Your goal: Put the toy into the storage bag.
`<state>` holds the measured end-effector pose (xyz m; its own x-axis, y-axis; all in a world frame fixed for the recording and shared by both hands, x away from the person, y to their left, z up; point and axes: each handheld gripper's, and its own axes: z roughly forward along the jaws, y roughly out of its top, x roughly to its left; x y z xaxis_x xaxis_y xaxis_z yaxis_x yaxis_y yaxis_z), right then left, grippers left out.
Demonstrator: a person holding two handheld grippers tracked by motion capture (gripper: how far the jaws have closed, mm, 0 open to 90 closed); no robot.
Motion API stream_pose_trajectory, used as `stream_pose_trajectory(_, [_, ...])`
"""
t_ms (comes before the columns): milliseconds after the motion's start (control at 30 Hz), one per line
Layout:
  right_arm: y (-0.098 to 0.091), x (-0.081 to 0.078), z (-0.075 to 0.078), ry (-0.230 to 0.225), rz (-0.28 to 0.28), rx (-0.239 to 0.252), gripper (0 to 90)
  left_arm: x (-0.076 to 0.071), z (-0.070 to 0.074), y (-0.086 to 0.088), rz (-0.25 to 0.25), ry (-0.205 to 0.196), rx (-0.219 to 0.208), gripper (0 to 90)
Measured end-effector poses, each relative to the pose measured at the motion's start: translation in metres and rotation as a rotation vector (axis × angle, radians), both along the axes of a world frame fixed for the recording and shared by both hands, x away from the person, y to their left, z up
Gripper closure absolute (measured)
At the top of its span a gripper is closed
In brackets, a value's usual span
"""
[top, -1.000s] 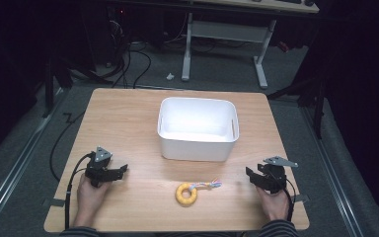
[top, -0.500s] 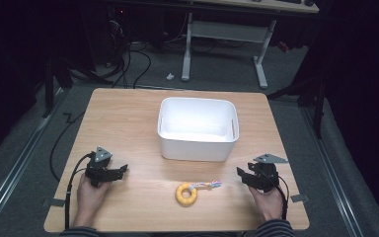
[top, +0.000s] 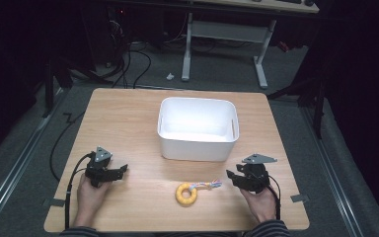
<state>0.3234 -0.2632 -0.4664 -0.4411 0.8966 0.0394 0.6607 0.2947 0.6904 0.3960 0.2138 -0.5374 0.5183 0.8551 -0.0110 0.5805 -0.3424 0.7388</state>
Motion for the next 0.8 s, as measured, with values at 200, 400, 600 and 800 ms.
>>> stream_pose_trajectory(200, [0.012, 0.002, -0.003, 0.016, 0.041, -0.009, 52.2, 0.0, 0.0, 0.0, 0.0, 0.0, 0.0, 22.5])
stream_pose_trajectory(400, [0.022, 0.001, -0.003, 0.015, 0.083, -0.009, 52.1, 0.0, 0.0, 0.0, 0.0, 0.0, 0.0, 22.5])
stream_pose_trajectory(600, [0.033, 0.002, -0.001, 0.025, 0.121, 0.0, 52.3, 0.0, 0.0, 0.0, 0.0, 0.0, 0.0, 22.5])
stream_pose_trajectory(800, [0.05, 0.002, -0.002, 0.045, 0.187, 0.001, 52.3, 0.0, 0.0, 0.0, 0.001, -0.001, 0.0, 22.5])
